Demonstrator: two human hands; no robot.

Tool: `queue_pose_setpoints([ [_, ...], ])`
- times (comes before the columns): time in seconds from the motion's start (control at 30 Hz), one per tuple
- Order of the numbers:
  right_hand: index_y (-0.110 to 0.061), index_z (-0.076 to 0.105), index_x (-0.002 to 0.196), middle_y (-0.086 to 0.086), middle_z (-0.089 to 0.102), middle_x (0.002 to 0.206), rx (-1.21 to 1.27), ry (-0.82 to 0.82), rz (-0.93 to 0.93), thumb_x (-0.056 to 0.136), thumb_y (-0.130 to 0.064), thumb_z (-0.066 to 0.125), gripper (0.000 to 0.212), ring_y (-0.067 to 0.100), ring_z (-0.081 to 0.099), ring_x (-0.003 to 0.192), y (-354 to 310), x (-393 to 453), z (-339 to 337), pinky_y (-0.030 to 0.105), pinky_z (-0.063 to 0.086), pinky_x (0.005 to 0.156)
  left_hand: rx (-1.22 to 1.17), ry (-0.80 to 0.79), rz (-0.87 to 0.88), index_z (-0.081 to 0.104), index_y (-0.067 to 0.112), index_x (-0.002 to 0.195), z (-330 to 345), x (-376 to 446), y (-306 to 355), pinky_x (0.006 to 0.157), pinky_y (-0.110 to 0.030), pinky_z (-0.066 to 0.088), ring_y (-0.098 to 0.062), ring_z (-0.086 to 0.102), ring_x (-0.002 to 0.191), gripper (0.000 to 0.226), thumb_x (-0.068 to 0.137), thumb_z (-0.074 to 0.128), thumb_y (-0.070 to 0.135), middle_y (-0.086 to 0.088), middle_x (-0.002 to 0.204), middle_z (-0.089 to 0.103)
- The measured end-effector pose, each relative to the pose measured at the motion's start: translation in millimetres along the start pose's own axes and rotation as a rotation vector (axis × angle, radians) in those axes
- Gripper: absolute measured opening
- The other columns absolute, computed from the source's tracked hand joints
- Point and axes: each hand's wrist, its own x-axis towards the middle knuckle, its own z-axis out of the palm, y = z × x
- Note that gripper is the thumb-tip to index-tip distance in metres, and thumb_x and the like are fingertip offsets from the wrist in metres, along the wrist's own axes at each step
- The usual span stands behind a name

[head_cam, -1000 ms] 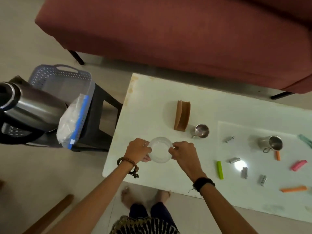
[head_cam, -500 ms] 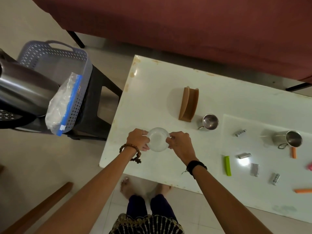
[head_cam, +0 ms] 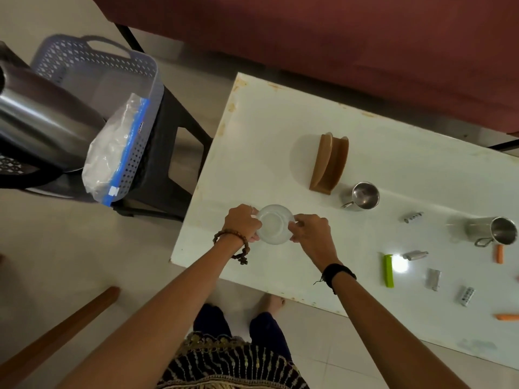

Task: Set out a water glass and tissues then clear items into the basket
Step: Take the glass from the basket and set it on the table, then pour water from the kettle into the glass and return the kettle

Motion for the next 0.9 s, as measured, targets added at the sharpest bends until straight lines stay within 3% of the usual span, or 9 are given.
queue_pose_setpoints([
  [0.1, 0.000, 0.067, 0.084, 0.012, 0.068, 0.073, 0.002, 0.009, 0.057, 0.086, -0.011, 0.060, 0.013, 0.026, 0.068, 0.072, -1.5, 0.2, 3.3, 0.042, 0.057, 0.074, 0.020, -0.088, 0.010, 0.048, 0.008, 0.130, -5.7, 1.3, -3.8, 0.061, -0.024, 0.056, -0.023, 0.067, 0.072, 0.050, 0.082, 0.062, 0.010, -0.020, 0.107, 0.067],
  [0.23, -0.013, 0.054, 0.127, 0.005, 0.057, 0.129, -0.147, 0.141, 0.067, 0.088, -0.031, 0.063, 0.045, 0.021, 0.056, 0.114, -23.8, -13.6, 3.4, 0.032, 0.044, 0.092, 0.254, -0.093, 0.183, 0.036, 0.015, 0.139, -36.1, -13.7, -8.5, 0.095, -0.028, 0.043, -0.021, 0.058, 0.105, 0.066, 0.082, 0.064, 0.033, -0.004, 0.108, 0.064],
  [0.37, -0.017, 0.061, 0.116, 0.001, 0.061, 0.121, 0.091, 0.273, -0.118, 0.091, -0.018, 0.059, 0.025, 0.010, 0.060, 0.101, -87.5, -43.0, 25.8, 0.010, 0.043, 0.081, -0.038, 0.058, 0.358, 0.048, 0.020, 0.131, -89.5, -56.3, -22.6, 0.094, -0.024, 0.044, -0.015, 0.057, 0.109, 0.045, 0.088, 0.059, 0.023, -0.005, 0.124, 0.059],
  [0.43, -0.018, 0.064, 0.107, 0.002, 0.065, 0.110, 0.210, 0.267, -0.186, 0.091, -0.010, 0.058, 0.019, -0.003, 0.060, 0.088, -133.3, -58.4, 48.8, 0.001, 0.043, 0.072, -0.168, 0.189, 0.474, 0.053, 0.026, 0.123, -123.6, -80.8, -39.2, 0.092, -0.019, 0.044, -0.005, 0.055, 0.105, 0.035, 0.088, 0.058, 0.019, 0.003, 0.118, 0.060],
  [0.53, -0.019, 0.067, 0.097, -0.005, 0.069, 0.097, 0.385, 0.200, -0.285, 0.090, -0.008, 0.059, 0.015, -0.006, 0.062, 0.085, -204.5, -77.3, 88.0, 0.002, 0.044, 0.069, -0.261, 0.509, 0.579, 0.054, 0.038, 0.104, -177.7, -106.8, -71.0, 0.085, -0.008, 0.045, 0.010, 0.055, 0.097, 0.026, 0.087, 0.059, 0.020, 0.019, 0.103, 0.058],
  [0.6, -0.018, 0.069, 0.093, -0.009, 0.071, 0.092, 0.436, 0.123, -0.353, 0.090, -0.012, 0.060, 0.011, -0.001, 0.065, 0.084, -249.9, -83.1, 120.0, 0.009, 0.048, 0.071, -0.308, 0.699, 0.537, 0.052, 0.043, 0.098, -214.6, -113.3, -100.1, 0.083, -0.013, 0.048, 0.007, 0.055, 0.097, 0.027, 0.087, 0.059, 0.019, 0.018, 0.101, 0.057],
  [0.7, -0.017, 0.069, 0.090, -0.012, 0.070, 0.087, 0.490, -0.011, -0.400, 0.090, -0.017, 0.061, 0.008, 0.001, 0.065, 0.081, -306.7, -82.1, 166.6, 0.013, 0.050, 0.072, -0.334, 0.873, 0.321, 0.052, 0.028, 0.111, -261.8, -101.6, -145.1, 0.093, -0.035, 0.047, -0.015, 0.051, 0.109, 0.031, 0.085, 0.060, 0.013, 0.002, 0.115, 0.053],
  [0.8, -0.014, 0.069, 0.098, -0.009, 0.070, 0.089, 0.529, -0.129, -0.336, 0.088, -0.026, 0.063, 0.016, -0.003, 0.063, 0.081, -344.3, -66.4, 208.7, 0.003, 0.045, 0.067, -0.188, 0.815, 0.113, 0.035, 0.014, 0.136, -306.1, -72.5, -182.3, 0.104, -0.030, 0.029, -0.026, 0.031, 0.132, 0.063, 0.081, 0.066, 0.016, -0.009, 0.143, 0.037],
  [0.9, -0.013, 0.064, 0.113, 0.000, 0.069, 0.108, 0.539, -0.331, -0.159, 0.083, -0.039, 0.066, 0.039, 0.004, 0.064, 0.096, -368.7, -41.2, 244.9, 0.008, 0.049, 0.073, 0.001, 0.647, 0.083, 0.011, 0.006, 0.146, -343.8, -38.5, -204.1, 0.116, -0.035, 0.013, -0.026, 0.008, 0.144, 0.097, 0.075, 0.073, 0.029, -0.012, 0.156, 0.011],
])
